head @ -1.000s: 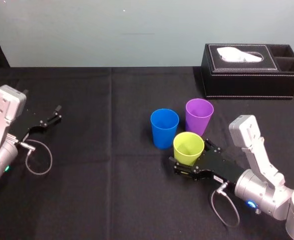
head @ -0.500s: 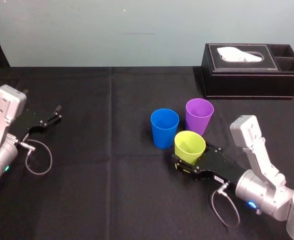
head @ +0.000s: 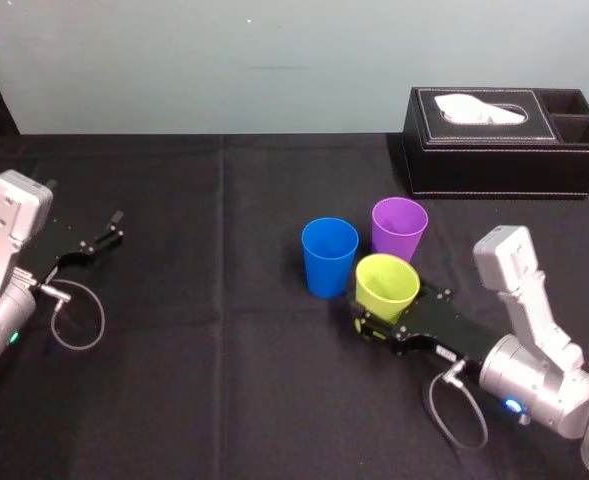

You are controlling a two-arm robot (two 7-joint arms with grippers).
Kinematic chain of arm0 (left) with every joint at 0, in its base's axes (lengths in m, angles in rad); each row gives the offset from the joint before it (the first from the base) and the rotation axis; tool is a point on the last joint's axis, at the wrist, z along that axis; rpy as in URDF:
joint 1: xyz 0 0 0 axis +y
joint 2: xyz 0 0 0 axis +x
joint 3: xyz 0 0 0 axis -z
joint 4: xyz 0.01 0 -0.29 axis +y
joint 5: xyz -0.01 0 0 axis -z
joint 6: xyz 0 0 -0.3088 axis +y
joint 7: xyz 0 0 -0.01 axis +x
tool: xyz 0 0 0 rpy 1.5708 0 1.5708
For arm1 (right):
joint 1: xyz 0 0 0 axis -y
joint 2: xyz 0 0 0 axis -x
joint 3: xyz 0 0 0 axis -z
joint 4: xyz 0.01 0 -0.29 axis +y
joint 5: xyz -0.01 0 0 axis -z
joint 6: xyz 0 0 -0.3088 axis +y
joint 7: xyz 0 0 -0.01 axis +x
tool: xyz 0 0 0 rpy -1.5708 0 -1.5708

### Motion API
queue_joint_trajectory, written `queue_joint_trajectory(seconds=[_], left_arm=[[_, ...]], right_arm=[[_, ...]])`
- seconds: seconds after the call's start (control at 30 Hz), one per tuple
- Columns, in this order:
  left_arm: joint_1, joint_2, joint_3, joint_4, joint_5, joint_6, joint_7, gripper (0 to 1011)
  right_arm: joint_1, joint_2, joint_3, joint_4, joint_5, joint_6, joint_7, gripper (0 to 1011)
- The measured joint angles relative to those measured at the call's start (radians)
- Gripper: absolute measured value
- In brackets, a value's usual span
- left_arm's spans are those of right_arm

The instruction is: Stack the three plastic cups sequentially using one hand.

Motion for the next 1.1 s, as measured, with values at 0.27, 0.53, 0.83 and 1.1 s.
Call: queue_joint_trajectory(seconds=[0.27,0.53,0.83,1.1], left_arm=[[0.0,0.0,0.0,0.0,0.0,0.0,0.0,1011],[0.0,0.0,0.0,0.0,0.0,0.0,0.0,1011],[0.0,0.0,0.0,0.0,0.0,0.0,0.0,1011],[0.0,0.0,0.0,0.0,0.0,0.0,0.0,1011]], right_arm=[[0.0,0.02,0.033,-0.055,0.014,0.03,0.011,722],[0.018,0.033,0.056,-0.128,0.034,0.089,0.007,722],[0.113,0.012,0.038,-0.139,0.043,0.148,0.0,722],[0.195,-0.019,-0.018,-0.093,0.024,0.171,0.005,722]])
